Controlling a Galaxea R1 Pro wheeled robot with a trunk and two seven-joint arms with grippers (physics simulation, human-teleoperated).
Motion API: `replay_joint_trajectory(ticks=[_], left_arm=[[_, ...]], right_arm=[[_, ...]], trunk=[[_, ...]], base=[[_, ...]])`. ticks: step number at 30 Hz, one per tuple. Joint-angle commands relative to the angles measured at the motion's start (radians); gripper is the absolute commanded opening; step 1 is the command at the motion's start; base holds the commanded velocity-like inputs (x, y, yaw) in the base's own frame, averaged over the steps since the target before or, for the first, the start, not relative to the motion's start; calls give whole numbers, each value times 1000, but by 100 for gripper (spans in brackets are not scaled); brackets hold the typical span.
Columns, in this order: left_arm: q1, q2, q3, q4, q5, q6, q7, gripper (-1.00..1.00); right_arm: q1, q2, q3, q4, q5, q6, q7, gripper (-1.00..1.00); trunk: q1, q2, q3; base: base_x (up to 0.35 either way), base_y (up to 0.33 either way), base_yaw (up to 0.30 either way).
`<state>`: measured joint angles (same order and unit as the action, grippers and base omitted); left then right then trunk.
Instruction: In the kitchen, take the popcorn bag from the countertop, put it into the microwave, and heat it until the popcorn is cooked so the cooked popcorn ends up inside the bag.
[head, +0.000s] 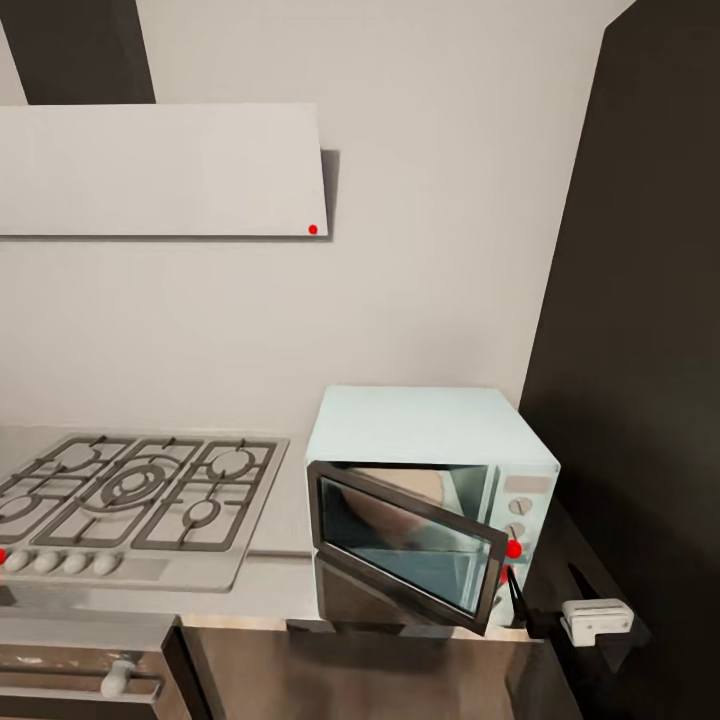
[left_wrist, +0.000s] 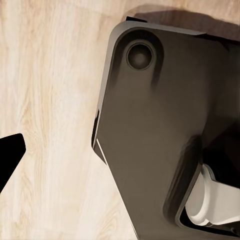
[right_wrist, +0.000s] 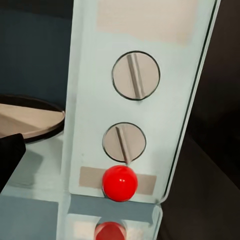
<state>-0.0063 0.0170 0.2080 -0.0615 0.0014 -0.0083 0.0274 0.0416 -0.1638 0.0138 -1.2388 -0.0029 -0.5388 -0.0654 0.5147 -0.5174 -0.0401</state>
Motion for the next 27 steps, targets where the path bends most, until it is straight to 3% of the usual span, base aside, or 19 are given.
replay_joint_trajectory(ticks=[1,19,21,24,27], left_arm=[[-1,0,4,0,0,-1,2,100],[-1,0,4,0,0,-1,2,100],[-1,0,4,0,0,-1,2,100],[-1,0,4,0,0,-1,2,100],[-1,0,4,0,0,-1,1,100]], right_arm=[[0,-1,1,-1,0,-1,-5,100],[0,-1,11,-1,0,-1,4,100],[0,-1,11,-1,0,-1,28,100],[0,-1,5,-1,0,-1,120,100],[0,-2,-25,-1,-3,-1,173,100]], trunk=[[0,-2,-2],[0,-2,-2],[0,-2,-2],[0,-2,-2],[0,-2,-2]], base=[[8,0,0],[53,0,0],[0,0,0],[0,0,0],[0,0,0]])
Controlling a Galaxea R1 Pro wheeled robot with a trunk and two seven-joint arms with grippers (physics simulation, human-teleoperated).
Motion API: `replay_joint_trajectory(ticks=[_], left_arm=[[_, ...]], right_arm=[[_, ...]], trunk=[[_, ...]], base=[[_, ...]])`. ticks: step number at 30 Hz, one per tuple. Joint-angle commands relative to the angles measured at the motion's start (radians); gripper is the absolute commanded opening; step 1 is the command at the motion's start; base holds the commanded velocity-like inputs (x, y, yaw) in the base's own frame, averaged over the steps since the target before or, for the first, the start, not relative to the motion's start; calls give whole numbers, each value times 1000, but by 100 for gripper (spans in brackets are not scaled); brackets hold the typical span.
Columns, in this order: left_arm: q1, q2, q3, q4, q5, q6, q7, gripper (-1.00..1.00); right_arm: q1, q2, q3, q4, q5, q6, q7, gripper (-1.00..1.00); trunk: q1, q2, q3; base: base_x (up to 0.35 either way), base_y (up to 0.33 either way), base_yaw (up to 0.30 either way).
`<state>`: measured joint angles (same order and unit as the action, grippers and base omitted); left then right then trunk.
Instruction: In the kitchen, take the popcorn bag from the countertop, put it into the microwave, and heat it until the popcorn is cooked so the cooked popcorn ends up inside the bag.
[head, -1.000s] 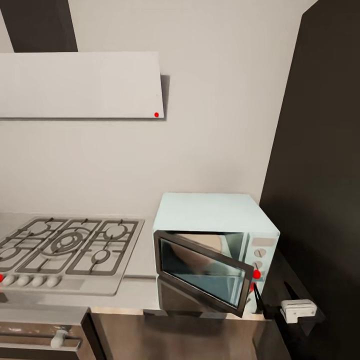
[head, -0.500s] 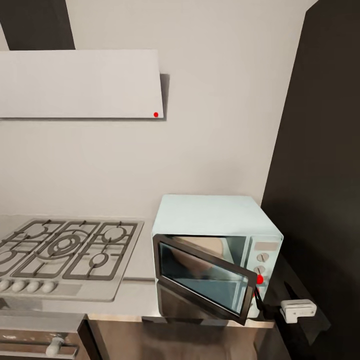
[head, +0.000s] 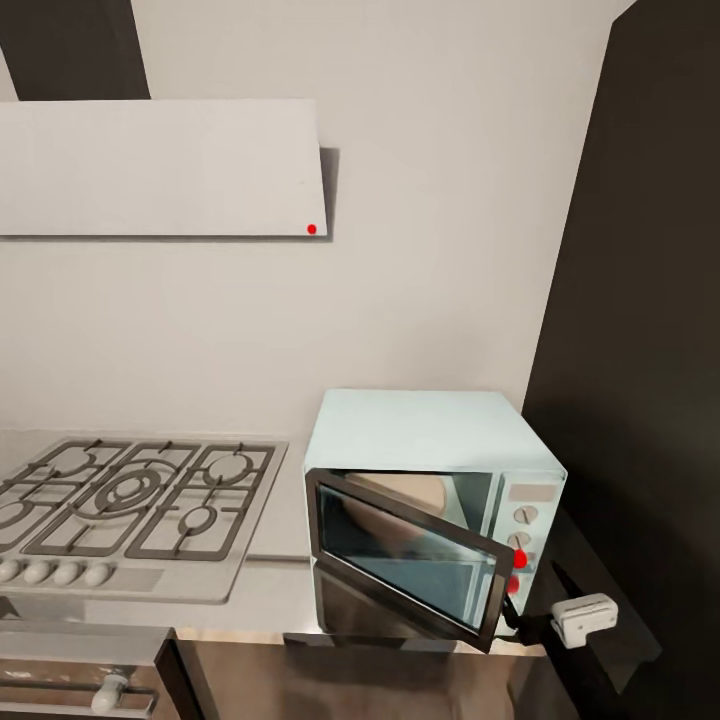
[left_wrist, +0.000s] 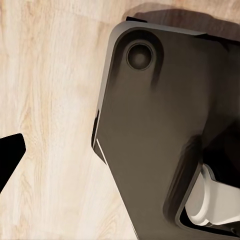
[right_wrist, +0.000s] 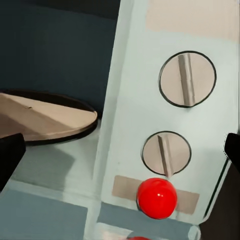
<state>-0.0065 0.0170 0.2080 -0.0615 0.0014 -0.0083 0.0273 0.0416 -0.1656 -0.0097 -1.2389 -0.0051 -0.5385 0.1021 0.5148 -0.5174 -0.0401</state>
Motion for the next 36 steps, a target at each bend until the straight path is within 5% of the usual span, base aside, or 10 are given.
replay_joint_trajectory(ticks=[1,7,14,18,20,36], left_arm=[[-1,0,4,0,0,-1,2,100],[-1,0,4,0,0,-1,1,100],[-1,0,4,0,0,-1,2,100],[-1,0,4,0,0,-1,1,100],[-1,0,4,0,0,-1,1,100],[-1,0,4,0,0,-1,1,100]], right_arm=[[0,0,-8,-1,-4,-1,10,100],[0,-1,-22,-1,-21,8,17,100],[0,-2,-20,-1,-21,8,103,100],[0,-3,-22,-1,-17,8,356,100],[0,-2,-36,-1,-18,6,399,100],[0,-2,-46,-1,-15,9,419,100]], trunk=[[0,-2,-2],[0,-2,-2],[0,-2,-2],[0,-2,-2],[0,-2,-2],[0,-2,-2]], base=[[0,0,0],[0,0,0],[0,0,0],[0,0,0],[0,0,0],[0,0,5]])
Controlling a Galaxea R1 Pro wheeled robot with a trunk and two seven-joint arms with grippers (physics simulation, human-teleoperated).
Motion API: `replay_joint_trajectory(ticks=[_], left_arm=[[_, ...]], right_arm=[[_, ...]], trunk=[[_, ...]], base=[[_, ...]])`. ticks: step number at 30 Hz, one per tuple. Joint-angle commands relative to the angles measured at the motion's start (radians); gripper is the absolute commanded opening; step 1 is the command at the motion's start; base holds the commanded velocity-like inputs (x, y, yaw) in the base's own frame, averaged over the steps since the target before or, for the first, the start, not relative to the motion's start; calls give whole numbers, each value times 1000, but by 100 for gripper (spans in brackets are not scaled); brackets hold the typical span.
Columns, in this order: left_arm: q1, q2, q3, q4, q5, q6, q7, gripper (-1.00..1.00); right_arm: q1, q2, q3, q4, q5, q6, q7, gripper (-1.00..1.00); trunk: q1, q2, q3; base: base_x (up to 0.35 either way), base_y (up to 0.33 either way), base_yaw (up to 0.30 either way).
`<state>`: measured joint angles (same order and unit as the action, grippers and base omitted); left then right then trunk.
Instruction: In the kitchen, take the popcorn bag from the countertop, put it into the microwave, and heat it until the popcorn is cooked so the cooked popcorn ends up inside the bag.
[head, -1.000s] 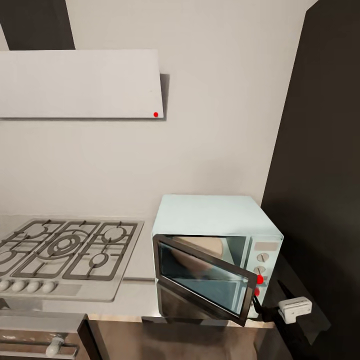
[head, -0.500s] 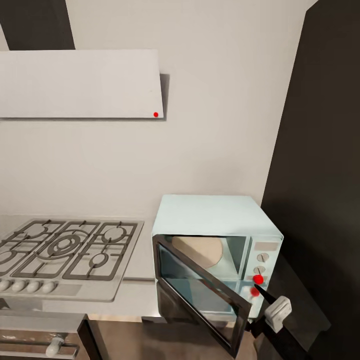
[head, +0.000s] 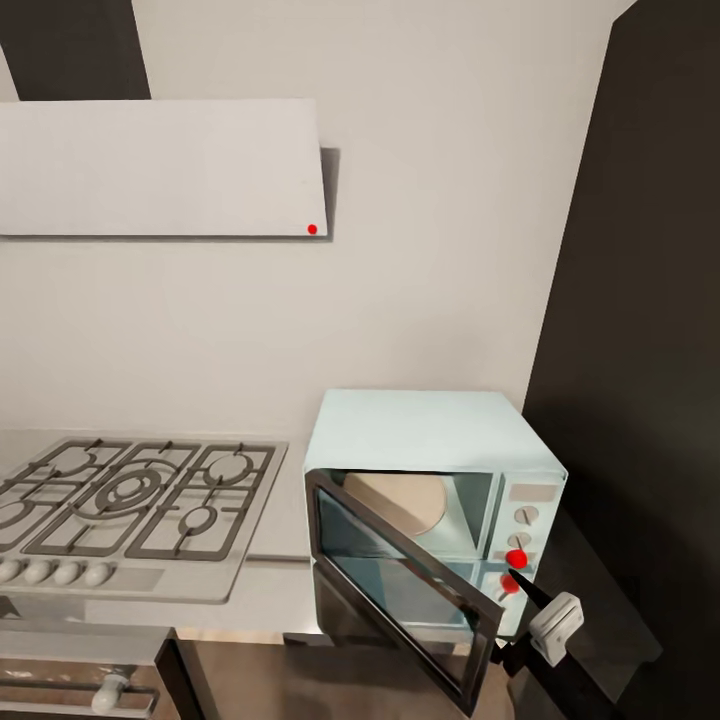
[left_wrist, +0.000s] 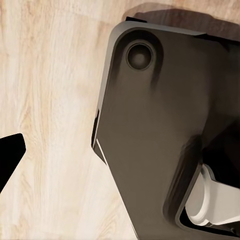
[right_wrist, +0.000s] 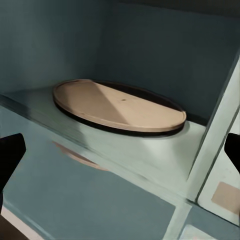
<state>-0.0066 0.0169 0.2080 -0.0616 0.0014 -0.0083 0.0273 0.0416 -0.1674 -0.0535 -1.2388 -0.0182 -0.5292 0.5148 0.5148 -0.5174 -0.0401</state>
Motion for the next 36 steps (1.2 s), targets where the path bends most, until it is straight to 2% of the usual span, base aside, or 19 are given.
replay_joint_trajectory(ticks=[1,9,22,23,30,36], left_arm=[[-1,0,4,0,0,-1,1,100],[0,-3,3,0,0,-1,2,100],[0,-8,5,0,0,-1,2,100],[-1,-8,5,0,0,-1,2,100],[0,-8,5,0,0,-1,2,100],[-1,-8,5,0,0,-1,2,100]], right_arm=[[0,0,-2,-1,-2,-1,6,100],[0,0,-7,-1,-2,-2,5,100],[0,0,-11,-1,-2,0,-11,100],[0,0,-12,-1,-2,0,-19,100],[0,3,-13,-1,-6,-2,-221,100],[0,7,-12,-1,-8,-7,-270,100]], trunk=[[0,-2,-2],[0,-2,-2],[0,-2,-2],[0,-2,-2],[0,-2,-2],[0,-2,-2]], base=[[0,0,92],[-14,-6,139],[-230,-100,193],[-58,-8,218],[-7,-1,247],[0,0,252]])
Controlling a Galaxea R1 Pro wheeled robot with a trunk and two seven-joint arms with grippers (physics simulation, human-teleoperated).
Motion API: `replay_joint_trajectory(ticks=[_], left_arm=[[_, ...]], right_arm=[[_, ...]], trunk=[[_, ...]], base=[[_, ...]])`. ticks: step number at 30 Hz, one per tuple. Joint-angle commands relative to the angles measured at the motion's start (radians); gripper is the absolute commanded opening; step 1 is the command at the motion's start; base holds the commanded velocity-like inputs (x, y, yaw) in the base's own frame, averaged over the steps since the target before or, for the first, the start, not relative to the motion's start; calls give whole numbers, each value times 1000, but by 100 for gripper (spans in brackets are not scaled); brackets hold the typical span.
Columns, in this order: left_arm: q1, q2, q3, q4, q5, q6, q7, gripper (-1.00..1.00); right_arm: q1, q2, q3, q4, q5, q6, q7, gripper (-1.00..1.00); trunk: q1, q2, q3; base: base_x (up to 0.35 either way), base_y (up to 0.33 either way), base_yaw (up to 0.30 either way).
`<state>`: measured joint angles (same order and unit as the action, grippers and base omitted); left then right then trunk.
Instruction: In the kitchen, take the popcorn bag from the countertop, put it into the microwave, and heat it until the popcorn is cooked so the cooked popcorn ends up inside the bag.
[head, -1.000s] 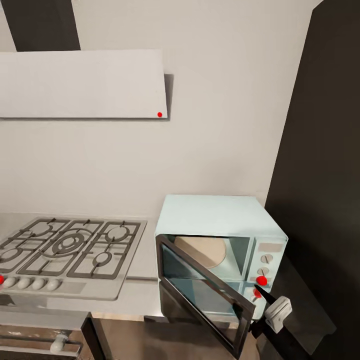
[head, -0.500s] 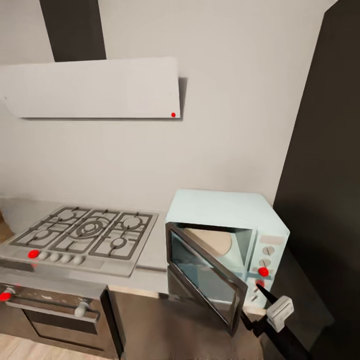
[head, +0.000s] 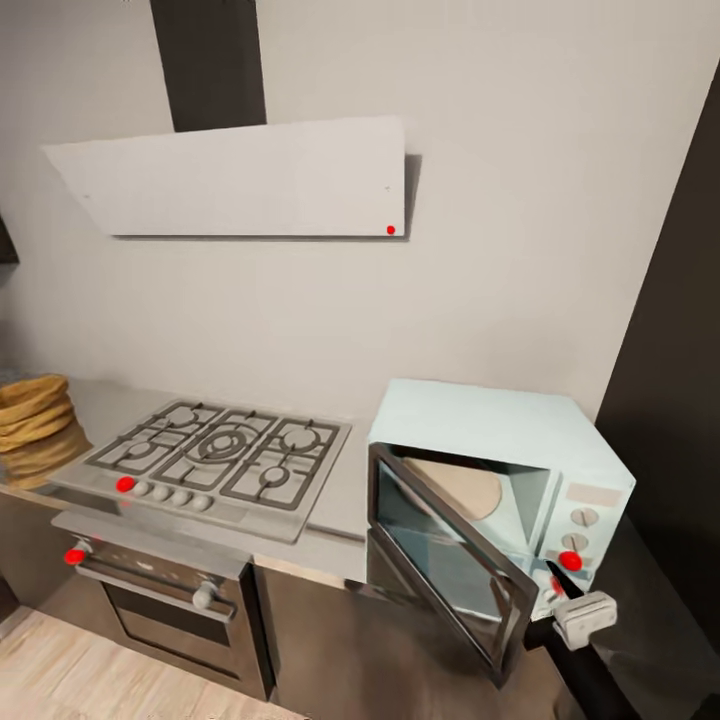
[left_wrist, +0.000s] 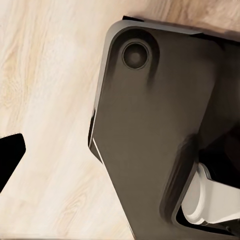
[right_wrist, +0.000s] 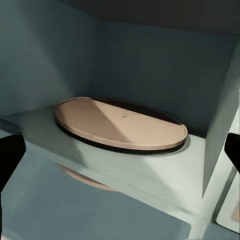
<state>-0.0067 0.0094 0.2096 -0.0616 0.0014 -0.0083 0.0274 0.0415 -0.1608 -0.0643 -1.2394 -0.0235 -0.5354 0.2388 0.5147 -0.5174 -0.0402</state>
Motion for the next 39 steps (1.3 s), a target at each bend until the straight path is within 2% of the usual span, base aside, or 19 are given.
replay_joint_trajectory(ticks=[1,5,7,15,39], left_arm=[[0,0,4,0,0,-1,2,100],[-1,-1,3,0,0,-1,2,100],[-1,-11,3,0,0,-1,2,100],[-1,-13,4,0,0,-1,2,100],[-1,-12,4,0,0,-1,2,100]], right_arm=[[0,1,-2,-1,-3,-1,0,100],[0,3,0,-2,-3,-3,-32,100],[0,3,4,-2,-3,-2,-35,100],[0,3,6,-2,-3,-2,-36,100],[0,3,11,-2,-3,-3,-38,100]], trunk=[[0,-2,-2],[0,-2,-2],[0,-2,-2],[0,-2,-2],[0,-2,-2]], base=[[0,0,253],[-1,0,253],[-190,-62,252],[-254,-22,88],[-6,0,227]])
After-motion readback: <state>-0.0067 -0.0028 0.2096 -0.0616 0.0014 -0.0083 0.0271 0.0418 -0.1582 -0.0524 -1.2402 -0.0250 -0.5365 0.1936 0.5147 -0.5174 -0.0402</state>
